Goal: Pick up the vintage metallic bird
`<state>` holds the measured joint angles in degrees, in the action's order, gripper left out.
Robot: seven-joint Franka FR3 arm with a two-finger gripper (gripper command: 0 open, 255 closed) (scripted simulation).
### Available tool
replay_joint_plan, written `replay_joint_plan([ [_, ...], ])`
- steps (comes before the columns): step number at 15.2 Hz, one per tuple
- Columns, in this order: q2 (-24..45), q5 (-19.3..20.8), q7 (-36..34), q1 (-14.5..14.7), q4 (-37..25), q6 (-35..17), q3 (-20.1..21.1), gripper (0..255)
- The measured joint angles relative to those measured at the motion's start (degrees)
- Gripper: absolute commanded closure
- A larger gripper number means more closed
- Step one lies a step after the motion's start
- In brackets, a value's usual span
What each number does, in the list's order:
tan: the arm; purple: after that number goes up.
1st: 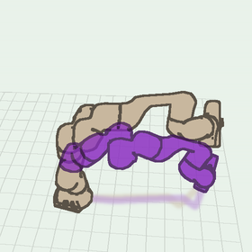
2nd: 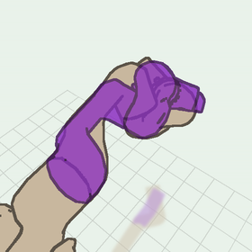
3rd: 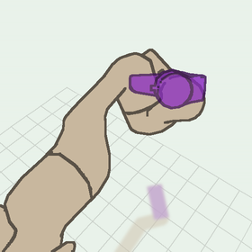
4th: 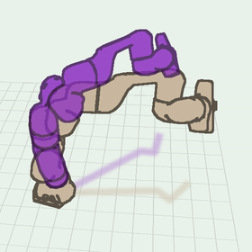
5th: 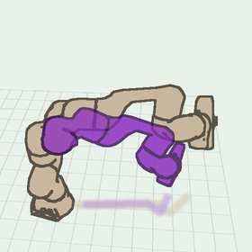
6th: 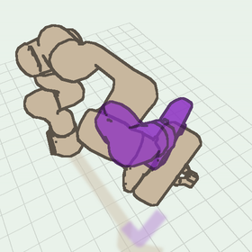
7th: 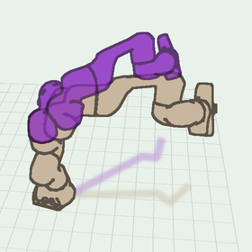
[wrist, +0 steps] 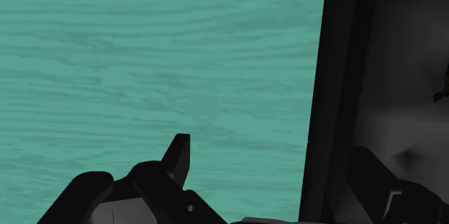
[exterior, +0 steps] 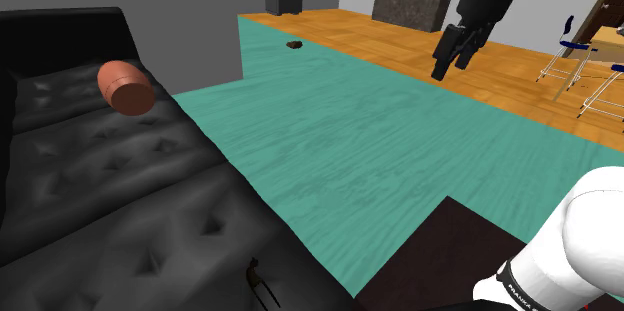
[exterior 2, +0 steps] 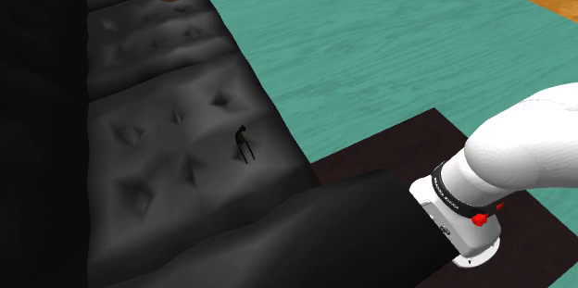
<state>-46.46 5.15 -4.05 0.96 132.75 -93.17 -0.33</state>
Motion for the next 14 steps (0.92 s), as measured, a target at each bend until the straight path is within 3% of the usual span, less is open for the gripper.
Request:
replay_joint_plan([
  [3,0.19,-0.62,-1.02,0.38,1.76,-1.76,0.82,0],
  [14,6.37,-6.06,-9.85,4.10,12.31,-17.34,8.73,0],
])
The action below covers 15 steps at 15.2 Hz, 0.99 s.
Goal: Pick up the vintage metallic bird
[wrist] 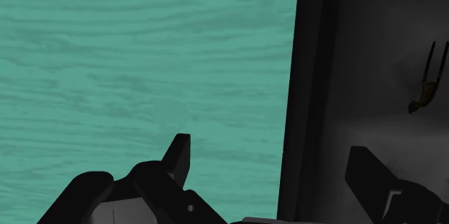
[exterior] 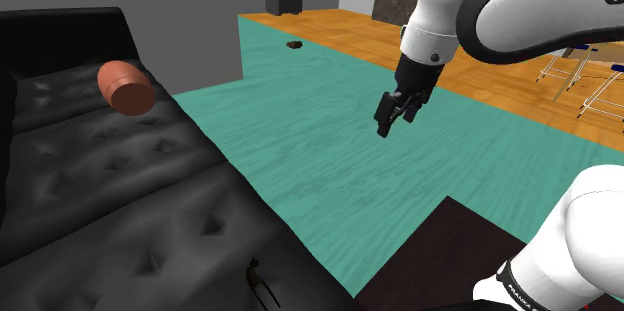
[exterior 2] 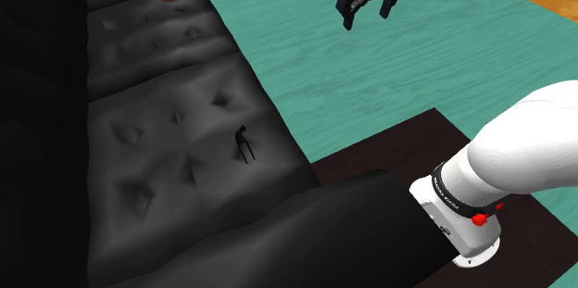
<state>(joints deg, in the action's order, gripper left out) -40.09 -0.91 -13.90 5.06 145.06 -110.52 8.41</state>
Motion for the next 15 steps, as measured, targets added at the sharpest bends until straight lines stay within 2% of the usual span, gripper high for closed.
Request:
replay_joint_plan([
  [8,11.02,-3.01,-7.44,2.55,3.33,-13.95,7.20,0],
  [15,23.82,-2.08,-15.02,3.22,2.11,-25.14,13.60,0],
])
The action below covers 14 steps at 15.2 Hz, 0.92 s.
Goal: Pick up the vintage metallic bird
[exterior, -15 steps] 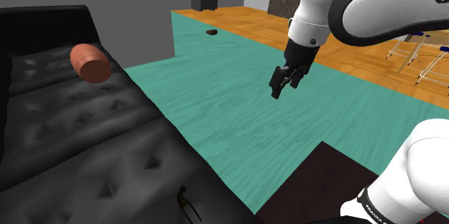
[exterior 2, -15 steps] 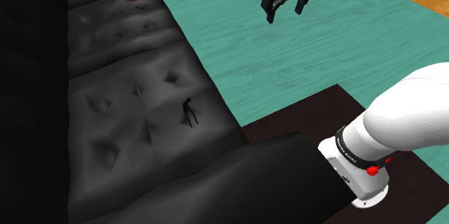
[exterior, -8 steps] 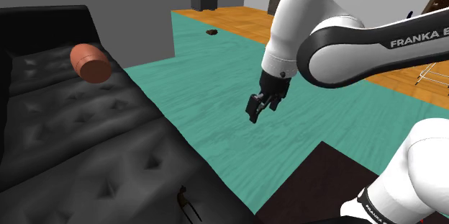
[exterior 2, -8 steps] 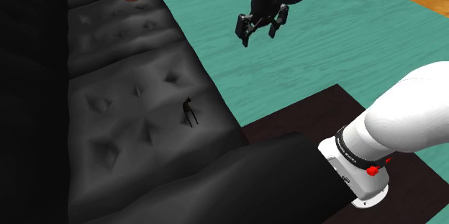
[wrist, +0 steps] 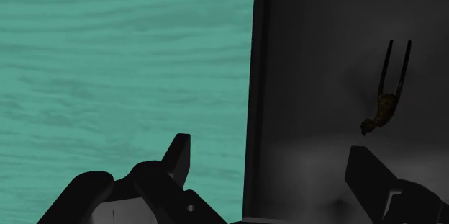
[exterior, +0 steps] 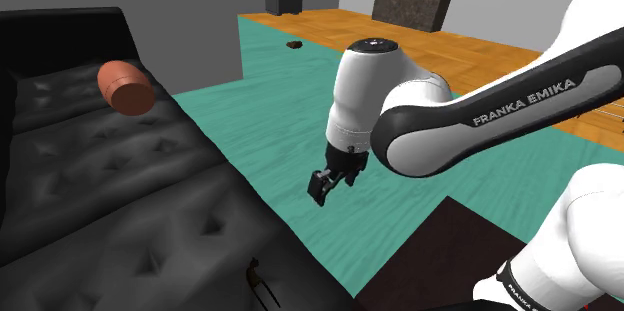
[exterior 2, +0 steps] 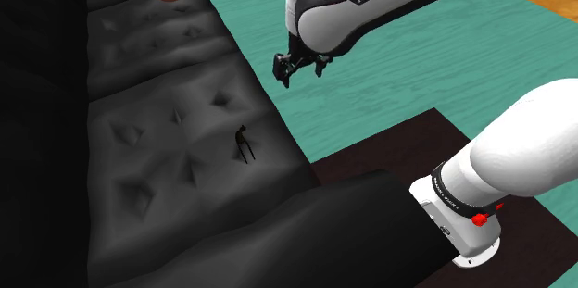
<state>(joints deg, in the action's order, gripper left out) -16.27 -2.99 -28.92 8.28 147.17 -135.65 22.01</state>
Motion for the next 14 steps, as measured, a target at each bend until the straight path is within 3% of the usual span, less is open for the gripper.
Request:
replay_joint_plan([
  [4,9.11,3.83,-6.10,-0.33,-2.10,-6.39,3.49,0],
  [8,18.79,10.75,-13.68,0.00,-5.88,-10.98,5.25,0],
  [14,33.26,22.52,-25.75,5.23,-14.01,-15.02,3.15,0],
])
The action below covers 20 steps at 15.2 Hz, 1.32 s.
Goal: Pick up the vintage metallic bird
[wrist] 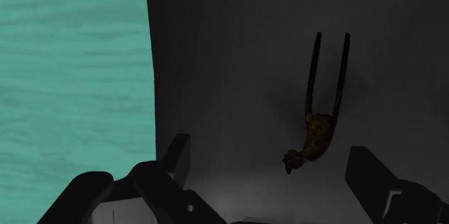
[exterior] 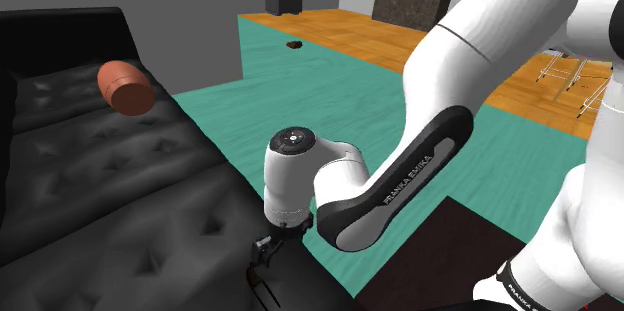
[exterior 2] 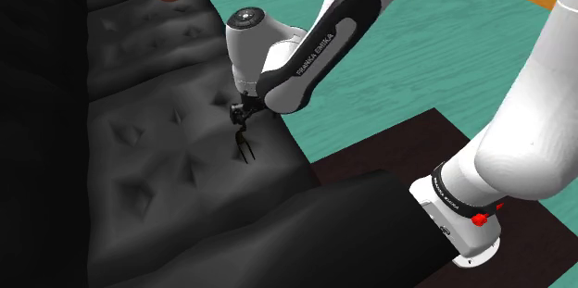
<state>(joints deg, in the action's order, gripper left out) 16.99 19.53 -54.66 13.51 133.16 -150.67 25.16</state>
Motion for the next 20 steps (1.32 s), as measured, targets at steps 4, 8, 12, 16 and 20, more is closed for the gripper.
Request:
replay_joint_plan([
  [4,9.23,5.12,-5.29,4.99,-7.25,-1.08,-2.97,0],
  [8,15.49,7.66,-8.02,8.45,-12.21,-2.12,-5.16,0],
  [12,18.27,9.17,-9.41,9.94,-13.42,-3.74,-6.71,0],
  [16,20.01,10.15,-10.14,10.72,-13.93,-5.02,-7.80,255],
  [20,19.83,10.21,-10.08,10.77,-14.02,-5.50,-7.60,255],
])
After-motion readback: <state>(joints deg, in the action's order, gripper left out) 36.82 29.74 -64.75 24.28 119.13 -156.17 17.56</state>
